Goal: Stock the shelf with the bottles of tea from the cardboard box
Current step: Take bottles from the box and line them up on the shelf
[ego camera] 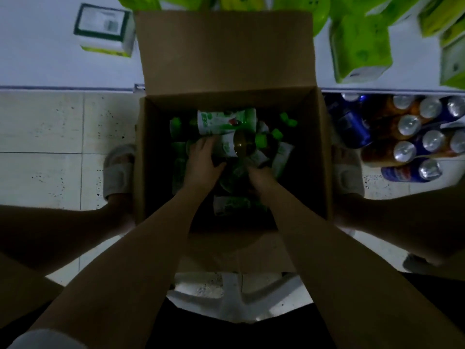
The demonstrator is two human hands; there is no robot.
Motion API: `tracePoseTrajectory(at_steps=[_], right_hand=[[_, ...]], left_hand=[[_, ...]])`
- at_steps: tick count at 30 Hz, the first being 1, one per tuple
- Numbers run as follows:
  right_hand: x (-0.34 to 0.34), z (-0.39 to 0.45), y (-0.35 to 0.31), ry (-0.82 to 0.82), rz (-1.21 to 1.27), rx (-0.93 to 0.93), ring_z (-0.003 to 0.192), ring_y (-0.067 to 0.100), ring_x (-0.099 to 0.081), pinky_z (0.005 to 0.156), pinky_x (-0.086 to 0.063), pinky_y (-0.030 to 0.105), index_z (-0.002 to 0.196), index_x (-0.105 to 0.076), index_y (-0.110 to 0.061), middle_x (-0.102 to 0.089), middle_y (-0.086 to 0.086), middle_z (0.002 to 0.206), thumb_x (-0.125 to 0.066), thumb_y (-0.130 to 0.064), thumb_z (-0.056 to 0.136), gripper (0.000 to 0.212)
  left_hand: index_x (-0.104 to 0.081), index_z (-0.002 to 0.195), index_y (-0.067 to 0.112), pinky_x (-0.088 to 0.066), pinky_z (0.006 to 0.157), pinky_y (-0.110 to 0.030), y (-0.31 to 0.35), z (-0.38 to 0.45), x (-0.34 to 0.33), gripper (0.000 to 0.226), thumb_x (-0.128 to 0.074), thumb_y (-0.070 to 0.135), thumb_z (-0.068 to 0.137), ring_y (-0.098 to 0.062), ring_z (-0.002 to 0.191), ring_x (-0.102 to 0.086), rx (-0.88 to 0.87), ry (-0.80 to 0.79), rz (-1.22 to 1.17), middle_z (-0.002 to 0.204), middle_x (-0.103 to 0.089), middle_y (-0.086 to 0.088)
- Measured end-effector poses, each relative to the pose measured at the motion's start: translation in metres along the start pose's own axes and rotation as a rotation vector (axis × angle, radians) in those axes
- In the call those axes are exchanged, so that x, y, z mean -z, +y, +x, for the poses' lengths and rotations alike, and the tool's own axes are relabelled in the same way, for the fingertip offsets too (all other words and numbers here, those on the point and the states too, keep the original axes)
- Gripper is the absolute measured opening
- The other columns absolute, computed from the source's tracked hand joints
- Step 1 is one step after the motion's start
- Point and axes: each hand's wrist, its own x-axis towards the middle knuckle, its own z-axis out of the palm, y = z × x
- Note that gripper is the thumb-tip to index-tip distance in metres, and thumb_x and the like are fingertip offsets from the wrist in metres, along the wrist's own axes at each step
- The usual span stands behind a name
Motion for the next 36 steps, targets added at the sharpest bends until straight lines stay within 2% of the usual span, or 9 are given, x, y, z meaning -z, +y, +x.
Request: tracePoseTrajectory(at_steps=[7,13,16,18,22,25,29,33,36], right_hand=[[-0.016,0.023,-0.007,0.058,0.073,-0.028,0.111,0.030,-0.057,0.099,-0.050,0.046,0.140,-0.047,-0.023,-0.057,0.008,0.131,-0.052,-0.046,0.091,0.054],[-0.018,0.024,-0.002,0.157,0.095,0.042,0.109,0.027,-0.056,0.097,-0.050,0.040,0.135,-0.051,-0.014,-0.057,0.003,0.120,-0.048,-0.024,0.099,0.038],[-0.013,0.015,-0.004,0.157,0.104,0.067,0.098,0.022,-0.056,0.086,-0.050,0.034,0.130,-0.054,-0.016,-0.059,0.004,0.115,-0.052,-0.025,0.097,0.034],[-0.009,0.007,-0.005,0.141,0.106,0.084,0.099,0.022,-0.057,0.090,-0.051,0.036,0.130,-0.053,-0.017,-0.060,0.005,0.117,-0.056,-0.026,0.095,0.036],[0.000,-0.016,-0.012,0.129,0.100,0.154,0.107,0.025,-0.059,0.095,-0.051,0.040,0.127,-0.055,-0.015,-0.061,0.005,0.119,-0.063,-0.024,0.091,0.038],[0.010,-0.035,-0.017,0.141,0.072,0.186,0.105,0.028,-0.062,0.095,-0.053,0.045,0.115,-0.060,-0.013,-0.065,0.010,0.119,-0.069,-0.021,0.085,0.032],[0.020,-0.065,-0.018,0.150,0.063,0.268,0.104,0.028,-0.065,0.093,-0.054,0.046,0.122,-0.059,-0.012,-0.068,0.007,0.114,-0.079,-0.020,0.069,0.057],[0.027,-0.105,-0.027,0.073,0.179,0.325,0.089,0.019,-0.063,0.084,-0.053,0.039,0.093,-0.060,-0.025,-0.066,-0.003,0.094,-0.077,-0.010,0.076,0.028],[0.030,-0.133,-0.038,-0.033,0.190,0.365,0.101,0.023,-0.065,0.088,-0.053,0.041,0.119,-0.060,-0.023,-0.070,0.002,0.109,-0.081,-0.019,0.067,0.056]], left_hand=[[-0.042,0.139,0.028,-0.033,0.100,-0.068,0.003,0.024,-0.016,0.060,-0.067,0.035,0.084,-0.039,0.135,-0.029,0.060,0.003,0.219,0.150,-0.030,-0.010],[-0.042,0.137,0.029,-0.029,0.102,-0.071,0.007,0.027,-0.018,0.057,-0.066,0.032,0.085,-0.042,0.136,-0.026,0.099,-0.014,0.318,0.152,-0.025,-0.011],[-0.044,0.135,0.026,-0.035,0.097,-0.069,0.005,0.027,-0.011,0.056,-0.066,0.032,0.084,-0.045,0.130,-0.033,0.042,-0.022,0.329,0.147,-0.032,-0.015],[-0.046,0.134,0.021,-0.043,0.093,-0.064,0.002,0.026,-0.006,0.057,-0.068,0.030,0.083,-0.045,0.124,-0.040,-0.014,-0.044,0.325,0.143,-0.036,-0.017],[-0.052,0.131,0.015,-0.051,0.086,-0.044,0.000,0.012,0.005,0.056,-0.073,0.029,0.081,-0.040,0.116,-0.052,-0.080,-0.038,0.166,0.140,-0.043,-0.015],[-0.055,0.128,0.010,-0.041,0.081,-0.028,0.001,-0.012,0.013,0.056,-0.077,0.022,0.078,-0.031,0.114,-0.056,-0.030,-0.031,-0.061,0.132,-0.054,-0.014],[-0.054,0.128,0.011,-0.042,0.087,-0.028,0.009,-0.043,0.029,0.054,-0.077,0.013,0.079,-0.020,0.113,-0.057,0.103,-0.026,-0.364,0.125,-0.062,-0.008],[-0.053,0.131,0.011,-0.049,0.091,-0.033,0.025,-0.056,0.049,0.058,-0.077,0.016,0.079,-0.021,0.111,-0.060,0.155,-0.018,-0.530,0.124,-0.064,-0.006],[-0.050,0.134,0.016,-0.052,0.093,-0.039,0.044,-0.063,0.073,0.063,-0.078,0.022,0.079,-0.022,0.111,-0.060,0.116,-0.011,-0.658,0.123,-0.062,-0.003]])
